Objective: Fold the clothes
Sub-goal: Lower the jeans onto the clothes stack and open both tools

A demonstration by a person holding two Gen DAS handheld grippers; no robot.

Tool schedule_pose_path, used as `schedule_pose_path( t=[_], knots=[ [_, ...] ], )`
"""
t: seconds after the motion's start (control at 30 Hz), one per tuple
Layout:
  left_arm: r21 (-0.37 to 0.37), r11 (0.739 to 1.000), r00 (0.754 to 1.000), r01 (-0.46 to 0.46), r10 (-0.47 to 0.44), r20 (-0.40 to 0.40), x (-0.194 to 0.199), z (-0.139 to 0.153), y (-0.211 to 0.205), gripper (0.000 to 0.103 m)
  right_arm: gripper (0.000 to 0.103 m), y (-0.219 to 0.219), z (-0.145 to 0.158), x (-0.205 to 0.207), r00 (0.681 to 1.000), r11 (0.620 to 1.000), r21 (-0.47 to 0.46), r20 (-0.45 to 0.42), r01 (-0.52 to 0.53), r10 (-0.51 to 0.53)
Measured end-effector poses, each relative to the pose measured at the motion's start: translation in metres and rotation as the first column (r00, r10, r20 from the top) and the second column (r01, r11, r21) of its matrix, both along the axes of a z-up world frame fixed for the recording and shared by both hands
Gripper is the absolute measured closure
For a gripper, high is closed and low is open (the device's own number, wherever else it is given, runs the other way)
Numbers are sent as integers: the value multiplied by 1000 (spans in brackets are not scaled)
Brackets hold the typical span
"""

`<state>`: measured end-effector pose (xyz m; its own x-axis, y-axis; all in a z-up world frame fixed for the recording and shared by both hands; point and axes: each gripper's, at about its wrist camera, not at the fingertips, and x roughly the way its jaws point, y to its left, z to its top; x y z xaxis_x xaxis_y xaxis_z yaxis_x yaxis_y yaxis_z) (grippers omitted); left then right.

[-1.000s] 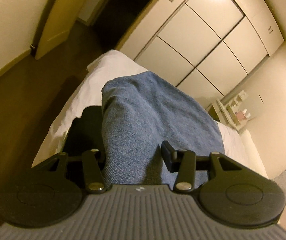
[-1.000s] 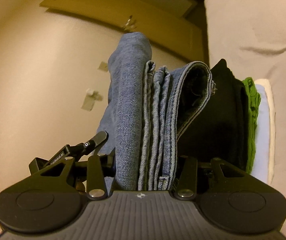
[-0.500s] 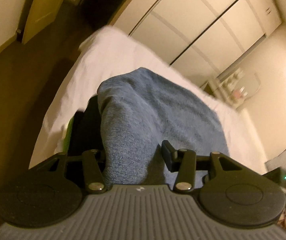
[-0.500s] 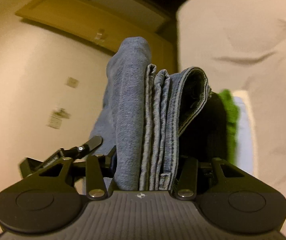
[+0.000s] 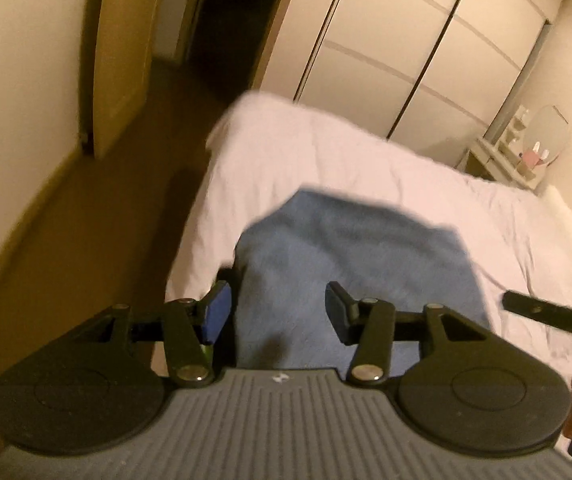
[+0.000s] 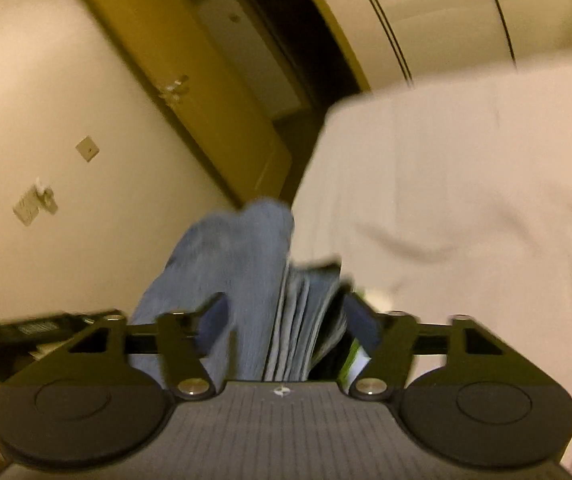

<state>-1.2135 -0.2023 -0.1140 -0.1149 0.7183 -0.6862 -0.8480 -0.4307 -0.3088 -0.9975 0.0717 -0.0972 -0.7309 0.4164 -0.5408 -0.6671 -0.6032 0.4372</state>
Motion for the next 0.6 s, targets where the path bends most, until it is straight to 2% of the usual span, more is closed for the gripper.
schedule_pose_path(
  t=[0.03,0.1,0.17,0.27,0.37,0.43,0.6],
  knots=[
    [-6,1000,1000,7,-7,-10,3,-1,4,57,59,0,2,-5,1000,999,28,1,-19,19],
    [-18,1000,999,22,-22,-31,8,-4,13,57,63,1,0,-15,999,996,71,9,-52,51],
    [-30,999,998,36,-37,-51,14,-6,22,57,70,7,-13,-28,997,996,67,33,-65,63],
    [-49,997,995,56,-60,-80,22,-10,35,60,72,20,-43,-31,1000,997,-75,-11,1,-2],
    [-69,995,990,76,-83,-110,30,-14,49,70,72,31,-74,-21,990,958,-279,-100,65,-97],
    [-77,994,987,84,-93,-134,31,-19,43,72,72,28,-83,-20,988,947,-315,-113,64,-105],
    [-105,992,975,77,-96,-198,31,-33,35,71,73,28,-78,-25,994,957,-288,-87,42,-70]
  ],
)
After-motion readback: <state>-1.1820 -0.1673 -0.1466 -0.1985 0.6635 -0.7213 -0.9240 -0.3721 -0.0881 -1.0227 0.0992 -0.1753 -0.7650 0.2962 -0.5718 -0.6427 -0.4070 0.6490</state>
